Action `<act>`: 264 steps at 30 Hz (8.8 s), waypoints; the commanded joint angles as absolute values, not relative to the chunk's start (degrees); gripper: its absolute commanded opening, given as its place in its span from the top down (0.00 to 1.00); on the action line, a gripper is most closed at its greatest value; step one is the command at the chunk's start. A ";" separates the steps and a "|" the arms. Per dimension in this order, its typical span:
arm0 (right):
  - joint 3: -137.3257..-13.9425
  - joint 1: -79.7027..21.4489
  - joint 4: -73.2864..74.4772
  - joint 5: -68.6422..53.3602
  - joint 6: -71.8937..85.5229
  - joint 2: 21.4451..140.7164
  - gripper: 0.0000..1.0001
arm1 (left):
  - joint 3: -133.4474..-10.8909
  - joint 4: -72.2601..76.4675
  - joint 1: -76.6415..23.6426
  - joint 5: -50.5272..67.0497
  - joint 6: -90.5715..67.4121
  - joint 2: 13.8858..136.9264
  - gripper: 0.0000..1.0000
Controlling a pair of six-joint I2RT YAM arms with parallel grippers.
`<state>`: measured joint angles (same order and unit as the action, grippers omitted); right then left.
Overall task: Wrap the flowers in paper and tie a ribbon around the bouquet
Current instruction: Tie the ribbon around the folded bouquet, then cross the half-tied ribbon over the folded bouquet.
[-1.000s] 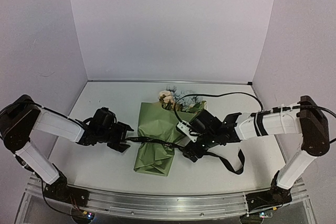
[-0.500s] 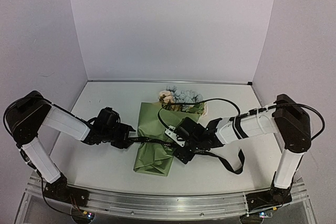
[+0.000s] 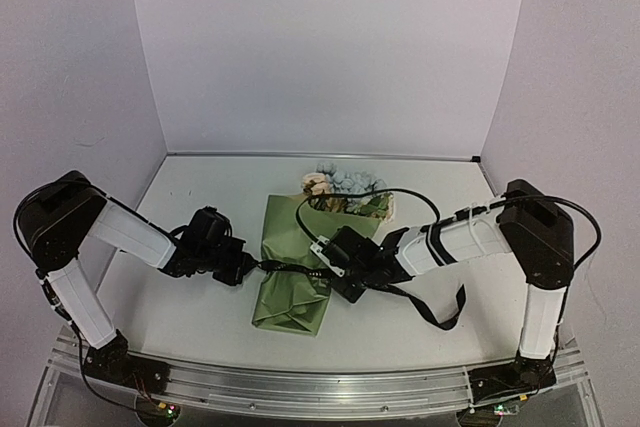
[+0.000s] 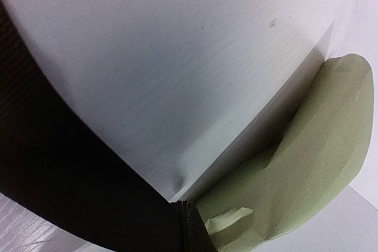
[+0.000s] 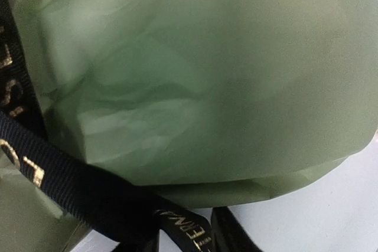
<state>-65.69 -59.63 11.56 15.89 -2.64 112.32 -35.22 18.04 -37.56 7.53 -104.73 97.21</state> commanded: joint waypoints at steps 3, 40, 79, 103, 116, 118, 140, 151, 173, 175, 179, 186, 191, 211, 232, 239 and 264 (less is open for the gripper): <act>-65.62 -60.17 10.70 23.36 1.14 110.56 0.99 | -36.16 15.88 -37.49 6.05 -101.14 95.19 1.00; -38.25 -48.28 29.54 28.19 34.86 78.08 1.00 | -22.87 -0.43 -8.70 10.59 -66.11 76.05 1.00; -49.09 -55.74 34.37 17.03 28.93 82.37 1.00 | -58.60 -19.88 -53.47 6.98 -17.35 96.51 0.15; -49.92 -54.81 30.34 8.17 29.82 91.83 1.00 | -51.61 -21.13 -51.94 -6.08 -24.63 93.65 1.00; -54.23 -57.57 30.76 6.76 29.03 92.52 0.93 | -55.15 -17.98 -48.65 22.22 -16.37 84.27 1.00; -54.48 -57.48 30.64 6.06 28.75 92.59 0.88 | -58.47 -18.44 -49.44 25.34 -14.71 87.36 1.00; -44.48 -48.97 23.90 1.81 38.16 76.20 0.34 | -88.00 -27.38 -54.74 37.16 -0.74 111.54 0.99; -38.55 -46.64 23.90 2.05 43.18 73.17 0.27 | -97.32 -32.14 -57.93 34.95 5.08 119.21 0.97; -40.12 -46.85 16.67 -4.96 33.60 87.08 0.41 | -90.11 -24.00 -59.51 32.09 3.12 115.88 1.00; -40.08 -46.97 16.92 -4.50 34.06 87.67 0.45 | -89.55 -23.30 -59.50 31.90 2.98 115.49 1.00; -40.14 -46.97 17.33 -3.41 34.99 87.90 0.71 | -88.19 -21.46 -59.50 30.88 2.44 114.03 1.00; -45.79 -44.23 21.74 -7.64 36.79 84.14 1.00 | -84.29 -16.83 -59.44 29.52 2.01 111.02 1.00; -55.69 -40.62 26.50 -22.60 40.29 85.87 1.00 | -81.86 -13.61 -59.49 29.27 3.51 110.18 1.00; -67.60 -37.71 31.55 -36.33 50.79 90.38 1.00 | -83.33 -4.87 -59.51 29.81 2.78 115.54 0.81; -66.17 -37.71 29.97 -33.04 59.79 90.87 1.00 | -73.39 4.53 -58.38 33.31 -5.80 106.19 0.43; -64.46 -37.71 31.07 -30.15 59.12 90.18 1.00 | -75.69 2.09 -58.36 37.28 -5.23 109.02 0.41; -74.32 -37.79 40.15 -31.35 46.50 94.62 1.00 | -76.72 3.75 -57.87 38.96 -6.85 112.07 0.34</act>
<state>-72.73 -37.58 38.44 -30.43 48.73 94.15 -76.82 0.34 -58.13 38.87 -5.97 114.47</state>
